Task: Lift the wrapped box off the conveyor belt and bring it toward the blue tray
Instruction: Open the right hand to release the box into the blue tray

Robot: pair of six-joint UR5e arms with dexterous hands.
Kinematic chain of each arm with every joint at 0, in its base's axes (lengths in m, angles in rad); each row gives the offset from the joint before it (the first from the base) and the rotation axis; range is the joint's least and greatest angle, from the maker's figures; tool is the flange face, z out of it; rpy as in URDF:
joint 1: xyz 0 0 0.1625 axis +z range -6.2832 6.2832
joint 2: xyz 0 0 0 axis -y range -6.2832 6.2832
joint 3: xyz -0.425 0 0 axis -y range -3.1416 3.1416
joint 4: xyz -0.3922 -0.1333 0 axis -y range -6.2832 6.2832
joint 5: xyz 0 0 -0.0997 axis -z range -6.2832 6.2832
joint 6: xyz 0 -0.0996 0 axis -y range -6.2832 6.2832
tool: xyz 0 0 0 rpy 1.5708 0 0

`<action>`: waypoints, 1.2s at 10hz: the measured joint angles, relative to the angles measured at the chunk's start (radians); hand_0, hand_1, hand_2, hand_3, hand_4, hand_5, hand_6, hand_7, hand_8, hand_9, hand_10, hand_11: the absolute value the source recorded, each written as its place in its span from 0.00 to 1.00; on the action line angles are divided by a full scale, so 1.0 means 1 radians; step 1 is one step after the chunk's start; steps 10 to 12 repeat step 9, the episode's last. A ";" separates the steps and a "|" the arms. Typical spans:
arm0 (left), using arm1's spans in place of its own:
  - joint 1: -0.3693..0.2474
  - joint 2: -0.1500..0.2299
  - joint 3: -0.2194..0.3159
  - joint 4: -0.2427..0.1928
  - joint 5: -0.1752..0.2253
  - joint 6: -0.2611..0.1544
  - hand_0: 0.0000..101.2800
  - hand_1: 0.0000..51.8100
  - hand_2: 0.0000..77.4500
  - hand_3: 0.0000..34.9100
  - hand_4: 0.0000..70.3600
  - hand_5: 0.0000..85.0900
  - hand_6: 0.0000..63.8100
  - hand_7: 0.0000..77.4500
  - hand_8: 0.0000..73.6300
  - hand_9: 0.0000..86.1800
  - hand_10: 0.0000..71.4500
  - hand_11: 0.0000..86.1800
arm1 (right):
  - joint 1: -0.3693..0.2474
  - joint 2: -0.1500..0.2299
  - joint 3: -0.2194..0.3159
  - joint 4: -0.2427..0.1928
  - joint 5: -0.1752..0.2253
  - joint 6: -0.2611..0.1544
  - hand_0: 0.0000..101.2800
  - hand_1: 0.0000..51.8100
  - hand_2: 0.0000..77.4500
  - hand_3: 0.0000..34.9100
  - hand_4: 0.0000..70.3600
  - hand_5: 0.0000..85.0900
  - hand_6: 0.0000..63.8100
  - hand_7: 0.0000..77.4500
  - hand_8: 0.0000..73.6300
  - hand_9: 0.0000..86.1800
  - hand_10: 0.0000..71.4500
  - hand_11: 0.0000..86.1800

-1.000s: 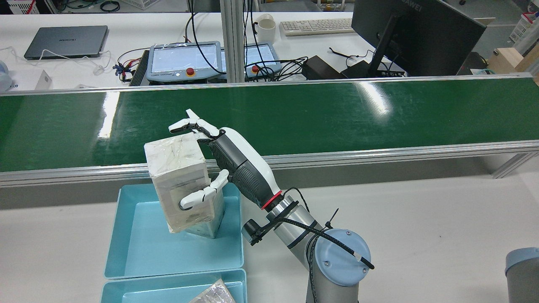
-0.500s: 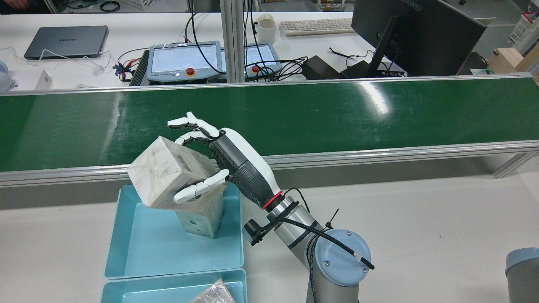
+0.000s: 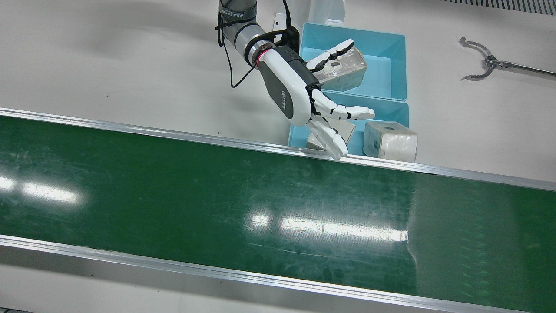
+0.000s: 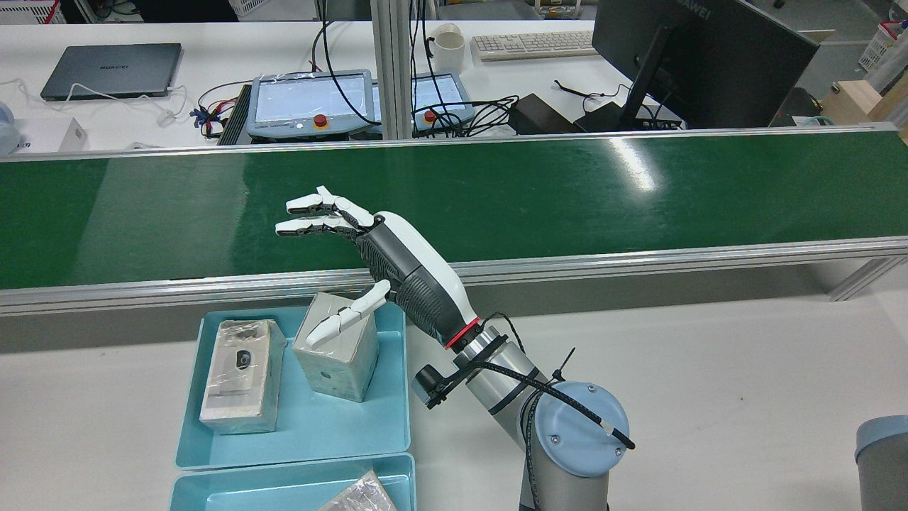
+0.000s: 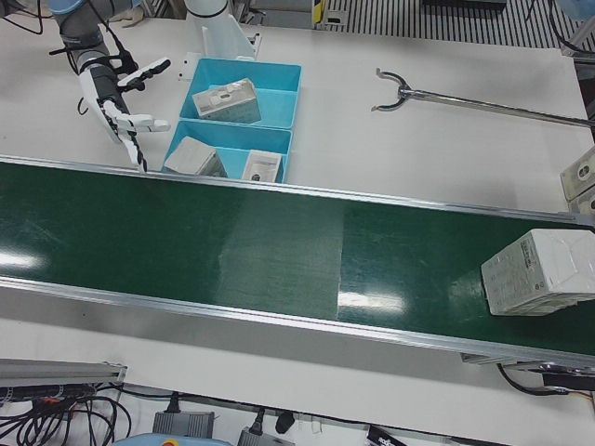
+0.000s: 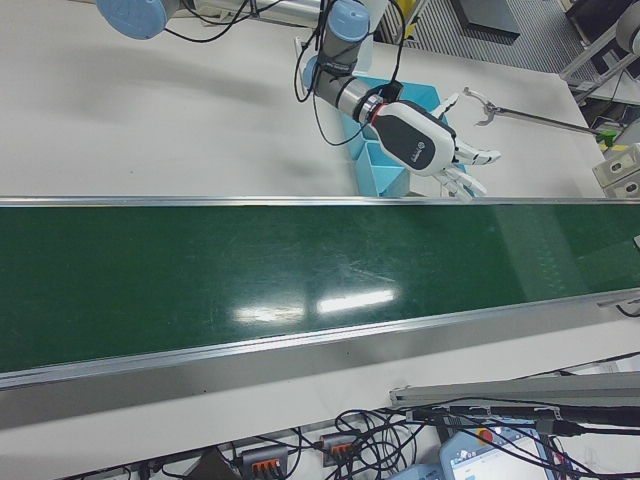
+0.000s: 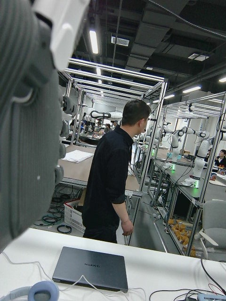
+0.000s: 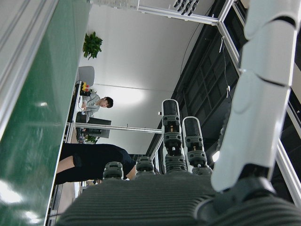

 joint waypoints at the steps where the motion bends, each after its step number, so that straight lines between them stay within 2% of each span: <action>1: 0.000 0.000 0.000 0.000 0.000 0.000 0.00 0.00 0.01 0.00 0.00 0.01 0.00 0.01 0.01 0.00 0.00 0.01 | 0.032 -0.018 0.022 -0.028 0.000 -0.004 0.46 0.18 0.08 0.26 0.10 0.33 0.37 0.16 0.06 0.02 0.00 0.02; 2: 0.000 0.000 0.000 0.000 0.000 0.000 0.00 0.00 0.01 0.00 0.00 0.01 0.00 0.01 0.01 0.00 0.01 0.01 | 0.073 -0.040 0.057 -0.087 0.009 -0.009 0.46 0.18 0.08 0.26 0.10 0.33 0.37 0.16 0.06 0.02 0.00 0.02; 3: 0.000 0.000 0.000 0.000 0.000 0.000 0.00 0.00 0.01 0.00 0.00 0.01 0.00 0.01 0.01 0.00 0.00 0.01 | 0.127 -0.067 0.095 -0.161 0.019 -0.009 0.46 0.23 0.08 0.30 0.05 0.34 0.31 0.11 0.00 0.01 0.00 0.03; 4: 0.000 0.000 0.000 0.000 0.000 0.000 0.00 0.00 0.01 0.00 0.00 0.01 0.00 0.01 0.01 0.00 0.01 0.01 | 0.187 -0.107 0.124 -0.220 0.024 0.007 0.50 0.33 0.13 0.39 0.04 0.32 0.12 0.06 0.01 0.01 0.00 0.01; 5: 0.000 0.000 0.000 0.000 0.000 0.000 0.00 0.00 0.01 0.00 0.00 0.01 0.00 0.01 0.01 0.00 0.01 0.01 | 0.246 -0.170 0.140 -0.258 0.028 0.057 0.48 0.26 0.09 0.31 0.00 0.28 0.03 0.06 0.03 0.02 0.00 0.01; 6: 0.000 0.000 0.000 0.000 0.000 0.000 0.00 0.00 0.01 0.00 0.00 0.01 0.00 0.00 0.01 0.00 0.01 0.01 | 0.288 -0.222 0.140 -0.274 0.032 0.112 0.48 0.26 0.09 0.31 0.00 0.28 0.03 0.06 0.03 0.02 0.00 0.01; 7: 0.000 0.000 0.000 0.000 0.000 0.000 0.00 0.00 0.01 0.00 0.00 0.01 0.00 0.00 0.01 0.00 0.01 0.01 | 0.319 -0.258 0.138 -0.283 0.035 0.153 0.47 0.29 0.11 0.19 0.00 0.25 0.02 0.06 0.02 0.01 0.00 0.01; 8: 0.000 0.000 0.000 0.000 0.000 0.000 0.00 0.00 0.01 0.00 0.00 0.01 0.00 0.00 0.01 0.01 0.01 0.01 | 0.340 -0.280 0.136 -0.288 0.037 0.181 0.47 0.29 0.11 0.19 0.00 0.25 0.02 0.06 0.02 0.01 0.00 0.01; 9: 0.000 0.000 0.000 0.000 0.000 0.000 0.00 0.00 0.01 0.00 0.00 0.01 0.00 0.00 0.01 0.01 0.01 0.01 | 0.351 -0.291 0.134 -0.294 0.037 0.194 0.47 0.29 0.11 0.19 0.00 0.25 0.02 0.06 0.02 0.01 0.00 0.01; 12: 0.000 0.000 0.000 0.000 0.000 0.000 0.00 0.00 0.01 0.00 0.00 0.01 0.00 0.00 0.01 0.01 0.01 0.01 | 0.351 -0.291 0.134 -0.294 0.037 0.194 0.47 0.29 0.11 0.19 0.00 0.25 0.02 0.06 0.02 0.01 0.00 0.01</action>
